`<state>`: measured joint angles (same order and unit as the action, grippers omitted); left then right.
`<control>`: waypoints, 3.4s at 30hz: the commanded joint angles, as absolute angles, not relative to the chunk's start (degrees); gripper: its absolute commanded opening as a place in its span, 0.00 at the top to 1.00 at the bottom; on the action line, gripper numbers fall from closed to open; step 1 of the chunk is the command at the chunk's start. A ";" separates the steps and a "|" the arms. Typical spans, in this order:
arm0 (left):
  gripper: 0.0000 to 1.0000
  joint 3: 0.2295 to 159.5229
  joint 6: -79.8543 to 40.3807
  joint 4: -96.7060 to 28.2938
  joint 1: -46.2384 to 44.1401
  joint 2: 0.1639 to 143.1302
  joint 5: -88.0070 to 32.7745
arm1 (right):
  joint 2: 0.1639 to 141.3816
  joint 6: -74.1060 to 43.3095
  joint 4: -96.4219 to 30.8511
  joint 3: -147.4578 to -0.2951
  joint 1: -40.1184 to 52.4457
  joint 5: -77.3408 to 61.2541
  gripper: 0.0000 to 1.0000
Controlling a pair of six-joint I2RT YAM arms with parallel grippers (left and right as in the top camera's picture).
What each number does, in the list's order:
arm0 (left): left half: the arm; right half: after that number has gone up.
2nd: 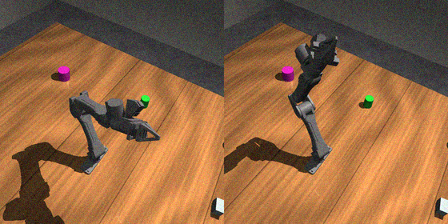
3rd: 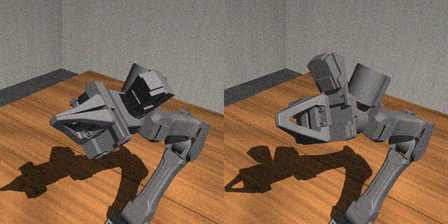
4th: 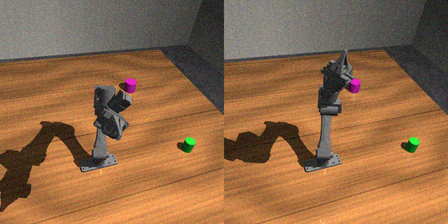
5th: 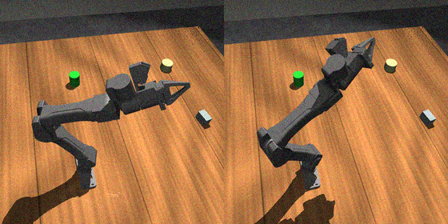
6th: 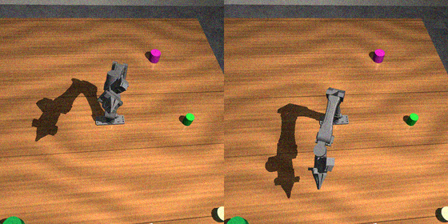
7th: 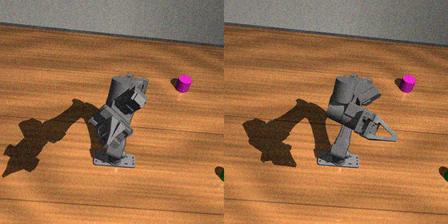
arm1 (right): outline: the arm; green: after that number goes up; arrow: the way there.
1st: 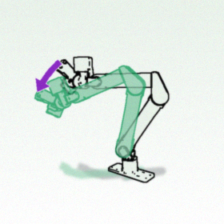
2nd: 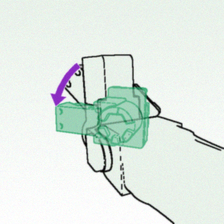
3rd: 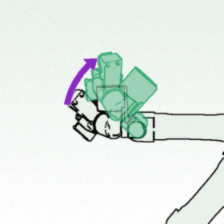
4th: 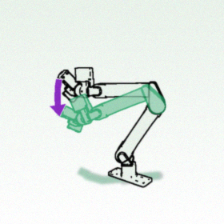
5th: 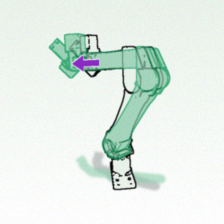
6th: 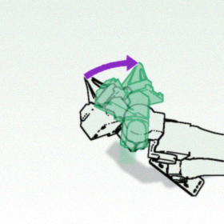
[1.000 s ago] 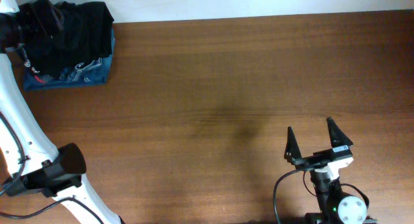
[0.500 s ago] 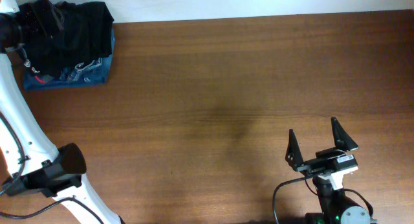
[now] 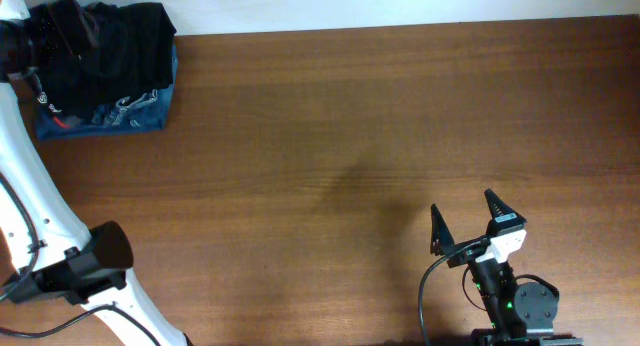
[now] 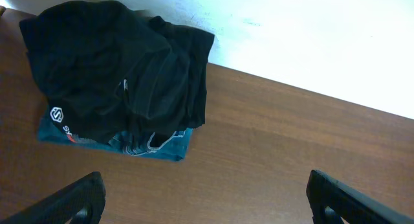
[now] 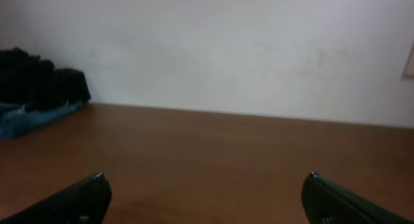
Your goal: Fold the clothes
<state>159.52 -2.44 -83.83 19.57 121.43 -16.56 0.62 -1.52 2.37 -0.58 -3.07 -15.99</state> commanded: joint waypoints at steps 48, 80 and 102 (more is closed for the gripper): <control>0.01 159.59 -2.15 -83.88 19.86 121.80 -17.17 | 0.32 -1.96 -3.05 -0.32 -3.40 -15.44 0.01; 0.01 145.64 -2.13 -83.85 1.65 106.63 -10.76 | 0.32 -1.96 -3.05 -0.32 -3.40 -15.44 0.01; 0.01 51.24 0.91 -24.62 1.15 55.86 -11.68 | 0.32 -1.96 -3.05 -0.32 -3.40 -15.44 0.01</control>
